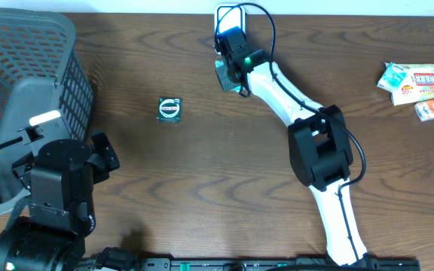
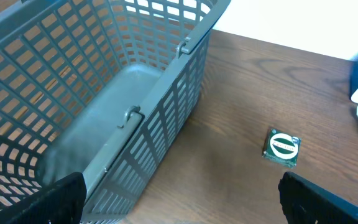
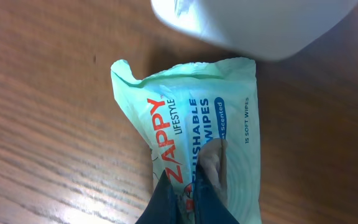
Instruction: Scan the item barcode
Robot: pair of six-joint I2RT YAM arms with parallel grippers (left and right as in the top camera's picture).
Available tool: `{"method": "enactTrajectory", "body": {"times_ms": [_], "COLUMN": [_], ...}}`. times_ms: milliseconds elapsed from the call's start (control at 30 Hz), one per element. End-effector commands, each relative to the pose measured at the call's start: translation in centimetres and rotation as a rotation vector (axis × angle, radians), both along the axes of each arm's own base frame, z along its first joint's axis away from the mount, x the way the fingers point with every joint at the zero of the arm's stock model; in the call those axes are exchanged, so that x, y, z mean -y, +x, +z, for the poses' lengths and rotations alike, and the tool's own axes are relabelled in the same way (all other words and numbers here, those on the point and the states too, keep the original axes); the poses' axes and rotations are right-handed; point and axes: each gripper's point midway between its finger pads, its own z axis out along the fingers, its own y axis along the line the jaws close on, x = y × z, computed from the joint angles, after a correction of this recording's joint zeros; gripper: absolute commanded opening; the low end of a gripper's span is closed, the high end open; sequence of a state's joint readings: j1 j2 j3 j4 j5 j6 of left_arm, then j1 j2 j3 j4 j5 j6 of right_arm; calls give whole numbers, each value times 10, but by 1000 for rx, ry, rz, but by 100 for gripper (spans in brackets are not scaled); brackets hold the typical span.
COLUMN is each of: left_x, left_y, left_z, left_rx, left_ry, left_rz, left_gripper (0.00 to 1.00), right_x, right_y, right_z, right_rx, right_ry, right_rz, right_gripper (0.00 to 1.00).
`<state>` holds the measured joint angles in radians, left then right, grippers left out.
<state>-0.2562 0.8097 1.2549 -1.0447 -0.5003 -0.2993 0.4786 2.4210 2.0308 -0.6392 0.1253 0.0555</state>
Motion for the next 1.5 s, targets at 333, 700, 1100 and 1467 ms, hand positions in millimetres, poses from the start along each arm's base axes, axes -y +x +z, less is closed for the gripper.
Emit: {"method": "enactTrajectory", "body": {"times_ms": [333, 700, 1100, 1467], "left_x": [-2, -2, -2, -2], "left_y": [-1, -1, -1, -1], "left_z": [4, 4, 4, 4], "left_rx": [9, 9, 9, 9], "left_ry": [2, 2, 2, 2], "left_rz": [10, 10, 10, 10], "left_gripper": [98, 97, 98, 98], "right_x": [5, 10, 3, 2], "right_y": [-51, -73, -67, -60], "right_z": [24, -8, 7, 67], "right_rx": [-161, -229, -194, -88], "right_ry": [-26, -76, -64, -9], "right_rz": [43, 56, 77, 73], "right_gripper": [1, 64, 56, 60]}}
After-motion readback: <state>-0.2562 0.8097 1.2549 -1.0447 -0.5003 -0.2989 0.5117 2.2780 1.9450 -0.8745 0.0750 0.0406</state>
